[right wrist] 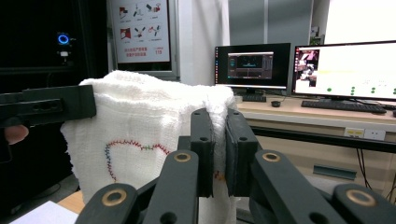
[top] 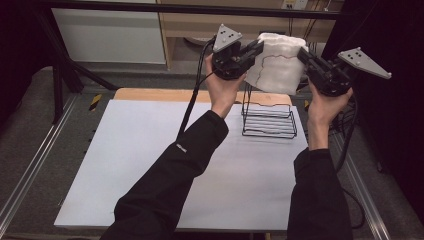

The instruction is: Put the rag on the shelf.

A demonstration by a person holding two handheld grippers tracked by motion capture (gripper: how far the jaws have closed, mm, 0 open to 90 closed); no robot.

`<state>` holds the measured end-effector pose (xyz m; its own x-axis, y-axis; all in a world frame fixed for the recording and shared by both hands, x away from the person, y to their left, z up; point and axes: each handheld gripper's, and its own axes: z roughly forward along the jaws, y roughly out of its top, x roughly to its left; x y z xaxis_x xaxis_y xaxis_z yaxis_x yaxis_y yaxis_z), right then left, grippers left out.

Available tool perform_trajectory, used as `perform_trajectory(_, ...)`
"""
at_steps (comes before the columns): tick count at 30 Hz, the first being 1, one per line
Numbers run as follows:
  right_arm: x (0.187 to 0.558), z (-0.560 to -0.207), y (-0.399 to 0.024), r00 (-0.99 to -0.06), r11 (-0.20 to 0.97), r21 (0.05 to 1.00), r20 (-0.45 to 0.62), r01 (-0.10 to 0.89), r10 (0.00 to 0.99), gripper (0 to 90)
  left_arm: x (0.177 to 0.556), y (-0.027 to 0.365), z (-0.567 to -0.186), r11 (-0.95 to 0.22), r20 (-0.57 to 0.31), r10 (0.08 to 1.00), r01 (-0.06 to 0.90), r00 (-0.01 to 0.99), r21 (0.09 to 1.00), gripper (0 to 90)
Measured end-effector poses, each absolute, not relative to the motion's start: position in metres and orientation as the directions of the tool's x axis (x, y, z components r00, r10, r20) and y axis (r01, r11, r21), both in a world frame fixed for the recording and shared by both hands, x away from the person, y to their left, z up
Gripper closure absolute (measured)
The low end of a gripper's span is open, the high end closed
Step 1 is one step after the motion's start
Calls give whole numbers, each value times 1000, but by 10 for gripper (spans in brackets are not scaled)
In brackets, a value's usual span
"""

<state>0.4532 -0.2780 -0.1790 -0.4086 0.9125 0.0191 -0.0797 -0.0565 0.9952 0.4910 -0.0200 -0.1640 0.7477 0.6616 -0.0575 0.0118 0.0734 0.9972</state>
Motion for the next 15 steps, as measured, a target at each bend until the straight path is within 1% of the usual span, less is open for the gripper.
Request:
perform_trajectory(10,481,-177,-281,-404,-61,996,30,-63,914,839,515,-27,-165,67,-62,679,21,731,997,834)
perform_trajectory(13,488,-178,-282,-400,-51,997,26,-52,916,839,522,-28,-167,82,-84,676,39,732,996,834)
perform_trajectory(15,491,-178,-283,-401,-51,997,26,-50,916,839,525,-29,-167,77,-79,680,37,729,996,834)
